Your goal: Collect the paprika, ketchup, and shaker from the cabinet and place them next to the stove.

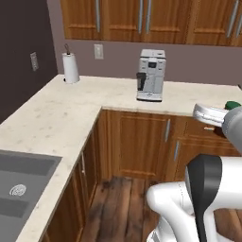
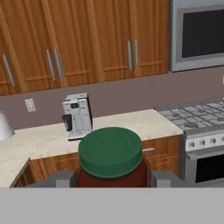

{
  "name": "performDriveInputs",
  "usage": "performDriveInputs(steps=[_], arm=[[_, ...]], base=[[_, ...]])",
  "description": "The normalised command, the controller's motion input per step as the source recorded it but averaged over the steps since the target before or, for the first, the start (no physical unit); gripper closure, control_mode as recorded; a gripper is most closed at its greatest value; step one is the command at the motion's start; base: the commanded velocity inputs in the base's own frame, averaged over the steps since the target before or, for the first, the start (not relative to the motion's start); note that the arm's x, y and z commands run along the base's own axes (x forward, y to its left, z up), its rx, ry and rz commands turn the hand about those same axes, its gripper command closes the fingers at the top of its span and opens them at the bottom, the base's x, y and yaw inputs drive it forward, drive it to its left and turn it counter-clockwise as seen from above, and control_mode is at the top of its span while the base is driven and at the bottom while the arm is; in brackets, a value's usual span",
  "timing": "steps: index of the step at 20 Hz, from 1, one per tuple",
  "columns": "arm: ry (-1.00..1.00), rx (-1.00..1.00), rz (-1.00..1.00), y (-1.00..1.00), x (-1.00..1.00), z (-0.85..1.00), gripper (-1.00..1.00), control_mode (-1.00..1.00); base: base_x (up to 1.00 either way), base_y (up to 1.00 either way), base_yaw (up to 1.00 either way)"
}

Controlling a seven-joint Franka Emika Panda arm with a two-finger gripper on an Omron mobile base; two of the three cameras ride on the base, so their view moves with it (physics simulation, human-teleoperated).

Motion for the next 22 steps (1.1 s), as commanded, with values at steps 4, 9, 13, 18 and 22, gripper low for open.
performDriveInputs(steps=[4,9,13,18,22], arm=[[0.00,0.00,0.00,0.00,0.00,0.00,1.00,1.00],[0.00,0.00,0.00,0.00,0.00,0.00,1.00,1.00],[0.00,0.00,0.00,0.00,0.00,0.00,1.00,1.00],[0.00,0.00,0.00,0.00,0.00,0.00,1.00,1.00],[0.00,0.00,0.00,0.00,0.00,0.00,1.00,1.00]], base=[[0.88,-0.43,-0.36],[0.83,-0.65,-0.32],[0.68,-0.96,-0.22],[0.50,-1.00,-0.16],[0.30,-0.75,-0.05]])
